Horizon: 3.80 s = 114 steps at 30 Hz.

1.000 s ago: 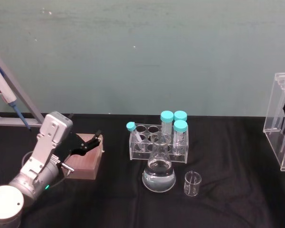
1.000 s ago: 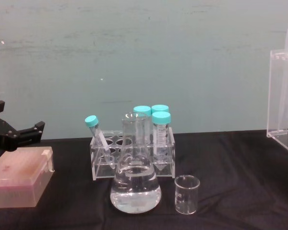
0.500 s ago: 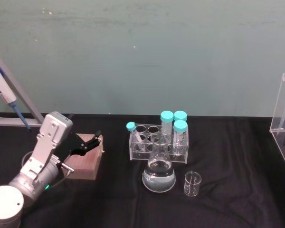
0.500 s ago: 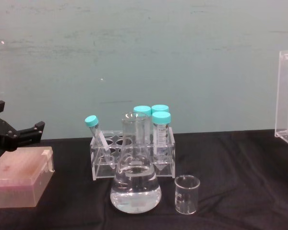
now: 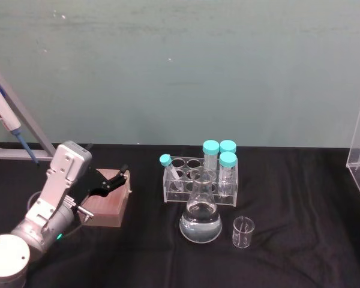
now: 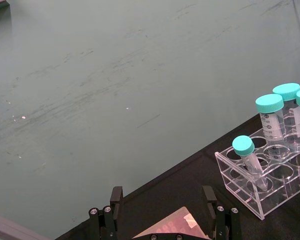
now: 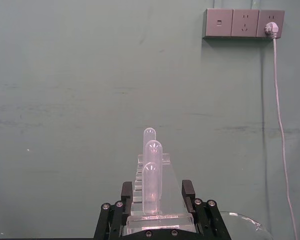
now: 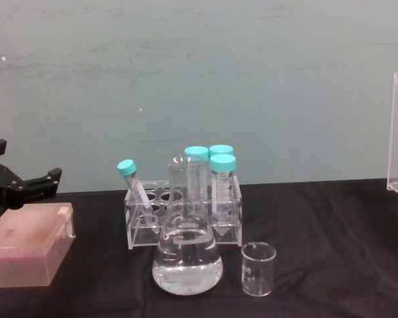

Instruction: Place the experimental apparatus aside using one hand.

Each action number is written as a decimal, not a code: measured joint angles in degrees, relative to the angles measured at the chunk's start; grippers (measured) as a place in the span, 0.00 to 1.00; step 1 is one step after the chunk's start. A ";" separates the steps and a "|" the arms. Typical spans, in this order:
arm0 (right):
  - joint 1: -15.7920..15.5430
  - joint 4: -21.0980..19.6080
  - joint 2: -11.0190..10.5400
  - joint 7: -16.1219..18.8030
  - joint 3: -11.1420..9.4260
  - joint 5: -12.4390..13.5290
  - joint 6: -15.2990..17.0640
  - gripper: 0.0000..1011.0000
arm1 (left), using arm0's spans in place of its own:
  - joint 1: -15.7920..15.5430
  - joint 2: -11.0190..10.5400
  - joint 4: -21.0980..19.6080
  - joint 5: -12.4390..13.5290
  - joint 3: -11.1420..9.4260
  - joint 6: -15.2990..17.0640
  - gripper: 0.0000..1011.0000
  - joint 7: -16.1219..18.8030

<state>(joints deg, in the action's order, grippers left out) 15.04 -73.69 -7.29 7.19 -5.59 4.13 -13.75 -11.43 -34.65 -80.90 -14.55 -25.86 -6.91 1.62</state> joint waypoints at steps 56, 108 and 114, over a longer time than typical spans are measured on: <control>2.30 5.27 -2.32 2.63 -0.80 2.23 -1.54 0.61 | 0.01 0.00 0.00 0.00 0.00 0.00 0.99 0.00; 3.88 8.45 -2.13 3.09 -0.81 3.03 -2.76 0.61 | 0.00 0.00 0.00 0.00 0.00 0.00 0.99 0.00; 4.12 8.88 -2.26 3.10 -0.81 3.01 -2.87 0.61 | 0.00 0.00 0.00 0.00 0.00 0.00 0.99 0.00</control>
<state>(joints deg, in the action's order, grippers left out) 19.17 -64.81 -9.55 10.28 -6.40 7.13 -16.62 -11.43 -34.65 -80.90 -14.55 -25.86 -6.91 1.62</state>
